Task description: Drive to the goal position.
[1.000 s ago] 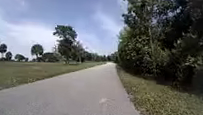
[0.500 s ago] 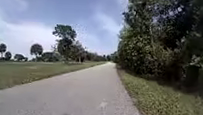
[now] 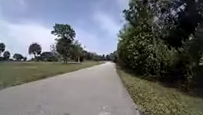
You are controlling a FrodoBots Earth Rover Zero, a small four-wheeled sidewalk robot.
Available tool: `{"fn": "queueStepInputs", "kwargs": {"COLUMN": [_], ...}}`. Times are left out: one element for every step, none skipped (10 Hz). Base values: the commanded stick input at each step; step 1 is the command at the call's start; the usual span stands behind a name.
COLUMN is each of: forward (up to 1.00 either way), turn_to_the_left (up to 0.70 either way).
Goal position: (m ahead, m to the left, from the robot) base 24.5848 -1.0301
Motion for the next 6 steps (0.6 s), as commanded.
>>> {"fn": "queueStepInputs", "kwargs": {"forward": [0.70,0.70,0.70,0.70,0.70,0.70], "turn_to_the_left": [0.00,0.00,0.00,0.00,0.00,0.00]}}
